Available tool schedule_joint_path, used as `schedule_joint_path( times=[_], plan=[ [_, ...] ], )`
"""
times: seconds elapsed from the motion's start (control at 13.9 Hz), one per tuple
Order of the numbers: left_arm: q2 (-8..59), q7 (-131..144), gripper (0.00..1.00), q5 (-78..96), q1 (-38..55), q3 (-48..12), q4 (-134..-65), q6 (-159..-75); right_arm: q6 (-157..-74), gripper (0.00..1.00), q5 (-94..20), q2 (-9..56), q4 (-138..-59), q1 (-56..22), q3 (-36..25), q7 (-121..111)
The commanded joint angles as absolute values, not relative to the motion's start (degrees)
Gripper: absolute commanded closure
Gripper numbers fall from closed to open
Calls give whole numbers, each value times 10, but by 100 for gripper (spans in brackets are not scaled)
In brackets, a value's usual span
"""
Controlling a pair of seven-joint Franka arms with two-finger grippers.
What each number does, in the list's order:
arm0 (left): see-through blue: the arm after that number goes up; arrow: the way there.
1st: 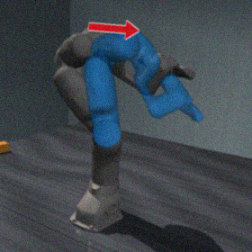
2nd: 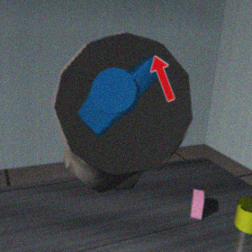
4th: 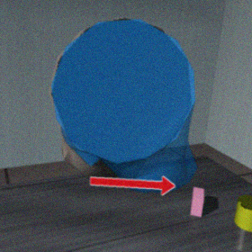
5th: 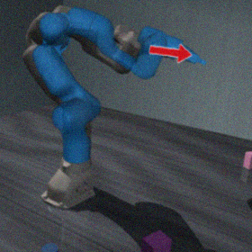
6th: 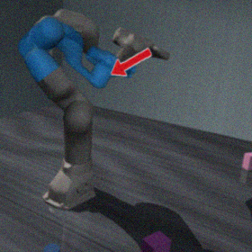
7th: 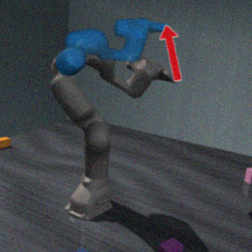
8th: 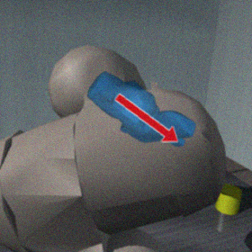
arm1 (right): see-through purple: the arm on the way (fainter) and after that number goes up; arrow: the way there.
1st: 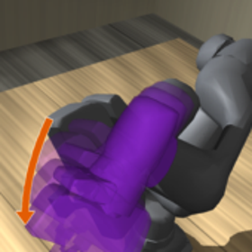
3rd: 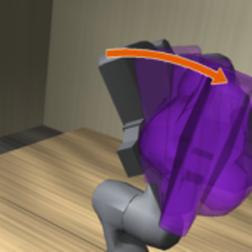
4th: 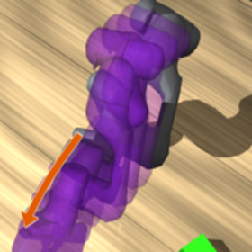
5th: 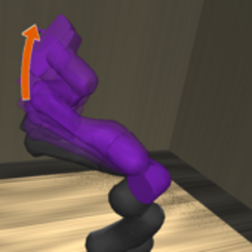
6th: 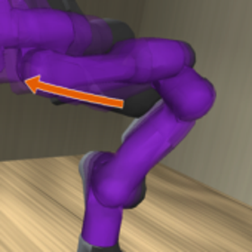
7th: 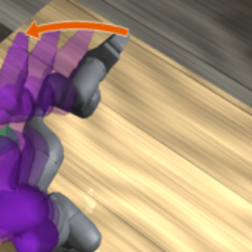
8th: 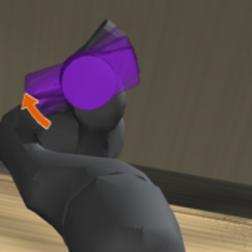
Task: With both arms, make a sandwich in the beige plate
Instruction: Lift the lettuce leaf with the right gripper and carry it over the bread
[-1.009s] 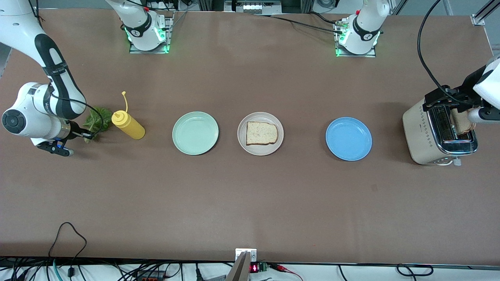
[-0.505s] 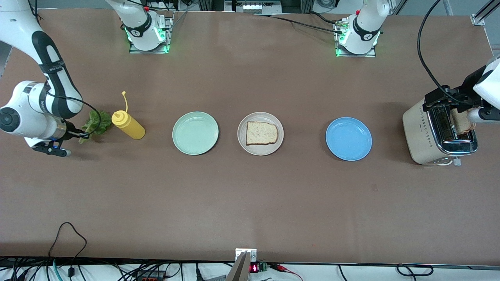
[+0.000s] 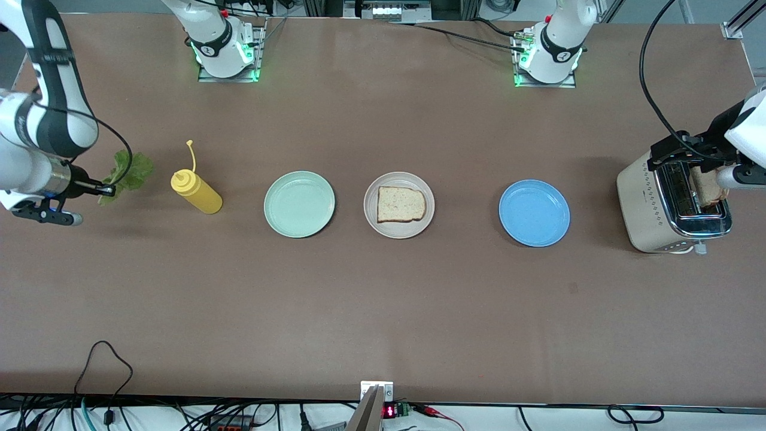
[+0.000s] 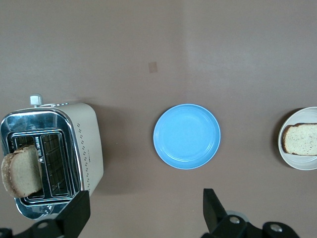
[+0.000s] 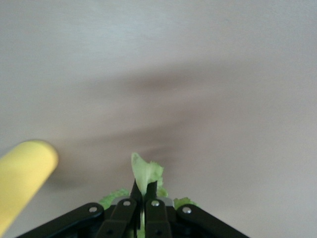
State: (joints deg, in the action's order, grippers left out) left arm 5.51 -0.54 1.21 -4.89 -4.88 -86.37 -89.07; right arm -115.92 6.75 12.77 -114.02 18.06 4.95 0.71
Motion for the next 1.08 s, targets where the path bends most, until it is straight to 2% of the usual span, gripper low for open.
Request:
schedule_joint_path(
  times=[0.0,0.22,0.43,0.72,1.01],
  plan=[
    [44,-8,0,3,-51,-53,-875,-896,-1090,100,30,78,-1130,177,67,8],
    [44,-8,0,2,-52,-53,-875,-896,-1024,100,-1,62,-1091,149,75,71],
    [44,-8,0,1,-51,-53,-875,-896,-986,100,-25,60,-1053,143,111,147],
    [44,-8,0,0,-51,-53,-875,-895,-995,100,-78,77,-1042,88,129,327],
    [44,-8,0,1,-51,-53,-875,-895,-1050,100,-93,113,-1042,7,129,518]
  ],
)
